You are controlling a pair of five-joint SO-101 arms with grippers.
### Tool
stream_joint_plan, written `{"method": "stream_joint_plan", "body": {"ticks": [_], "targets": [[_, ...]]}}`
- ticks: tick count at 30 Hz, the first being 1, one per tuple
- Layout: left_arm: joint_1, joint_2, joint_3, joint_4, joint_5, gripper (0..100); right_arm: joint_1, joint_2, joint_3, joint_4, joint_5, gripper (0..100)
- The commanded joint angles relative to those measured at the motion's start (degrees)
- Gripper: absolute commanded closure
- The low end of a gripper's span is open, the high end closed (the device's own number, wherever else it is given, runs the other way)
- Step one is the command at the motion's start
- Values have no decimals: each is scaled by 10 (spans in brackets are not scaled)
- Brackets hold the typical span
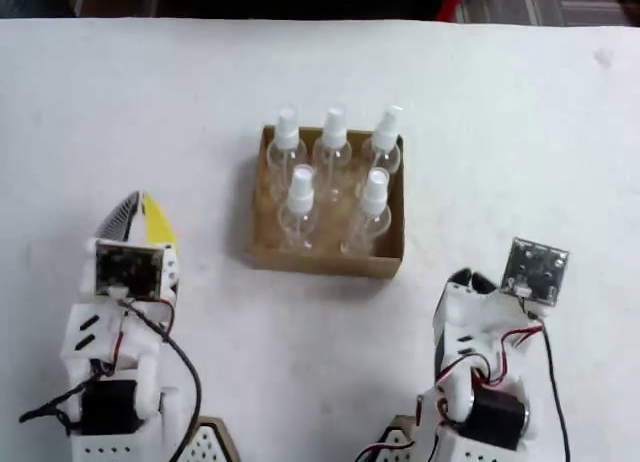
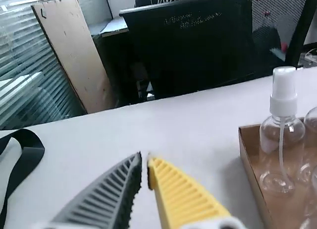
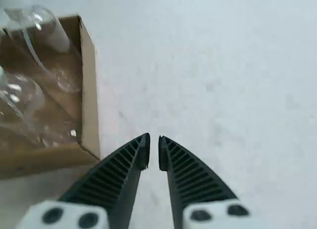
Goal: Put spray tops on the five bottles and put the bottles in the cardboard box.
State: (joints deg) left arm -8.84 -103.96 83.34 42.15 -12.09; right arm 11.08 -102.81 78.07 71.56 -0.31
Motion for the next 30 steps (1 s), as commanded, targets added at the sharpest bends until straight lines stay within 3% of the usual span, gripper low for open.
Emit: {"method": "stream_joint_plan", "body": {"ticks": [1,6,12,17,24,30], "targets": [[-7,-5,61,26,-11,972,10,-6,59,-14,-7,984],[-7,-5,136,54,-11,972,12,-6,131,-14,-7,984],[-7,-5,136,123,-6,972,15,-6,187,-36,-6,984],[-7,-5,136,193,-6,972,15,-6,188,-38,-6,984],[-7,-5,136,208,-5,976,11,-6,188,-30,-4,984],[-4,-5,136,302,-6,973,10,-6,188,11,-4,984]]}}
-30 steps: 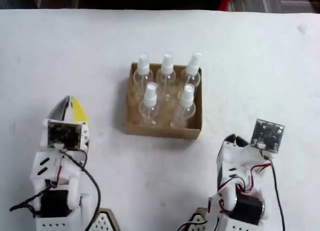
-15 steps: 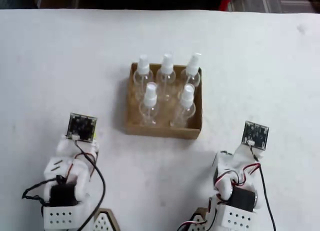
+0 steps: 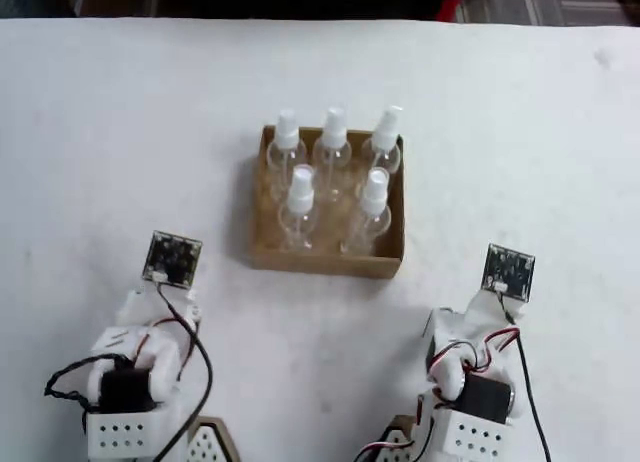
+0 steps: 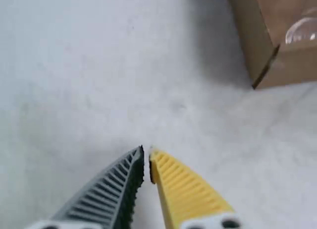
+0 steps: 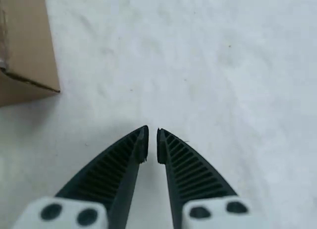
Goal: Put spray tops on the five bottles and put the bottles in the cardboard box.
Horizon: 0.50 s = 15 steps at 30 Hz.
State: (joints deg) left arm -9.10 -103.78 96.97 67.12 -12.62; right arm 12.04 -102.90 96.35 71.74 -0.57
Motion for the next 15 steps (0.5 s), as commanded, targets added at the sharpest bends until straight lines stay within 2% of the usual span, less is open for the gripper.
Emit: {"method": "stream_joint_plan", "body": {"ticks": [1,15], "targets": [[-1,-7,0,62,-1,973,0,-5,5,9,-2,984],[-2,-7,0,65,0,976,4,-5,5,9,-1,984]]}}
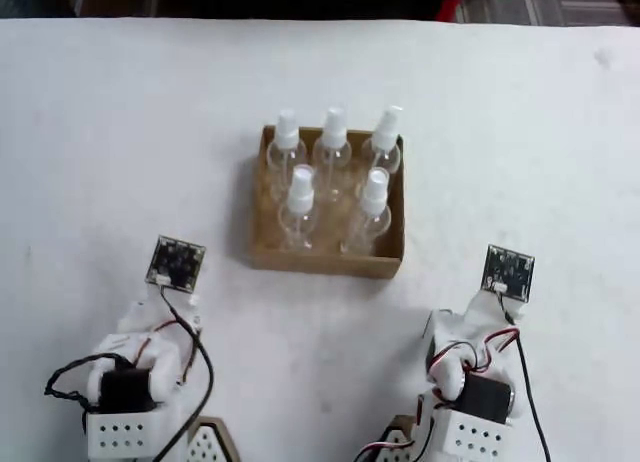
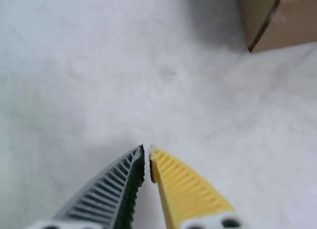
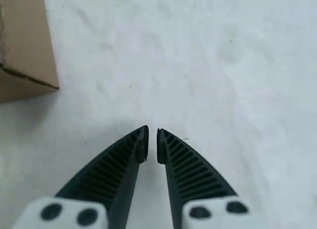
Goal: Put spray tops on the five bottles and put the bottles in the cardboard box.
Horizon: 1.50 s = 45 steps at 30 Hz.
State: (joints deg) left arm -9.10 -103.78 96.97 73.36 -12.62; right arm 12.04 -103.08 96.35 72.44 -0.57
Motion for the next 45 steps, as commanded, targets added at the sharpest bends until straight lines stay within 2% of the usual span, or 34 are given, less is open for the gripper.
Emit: {"method": "stream_joint_plan", "body": {"ticks": [1,8,10,15,17,24,34,40,45], "targets": [[-2,-7,0,3,0,976,4,-3,5,2,-1,984],[-1,-7,0,3,0,976,-4,-3,5,2,-4,984],[-1,-7,0,3,0,976,-36,-3,5,2,-4,984],[-1,-7,0,3,0,976,-175,-3,5,2,-1,984],[-1,-7,0,3,0,976,-199,-3,5,2,0,984],[-1,-7,0,3,0,976,-143,-3,5,2,1,984],[0,-7,0,3,0,976,-135,-3,5,2,0,984],[0,-7,0,3,0,976,-74,-3,5,2,1,984],[0,-7,0,3,0,976,-79,-3,5,2,1,984]]}}
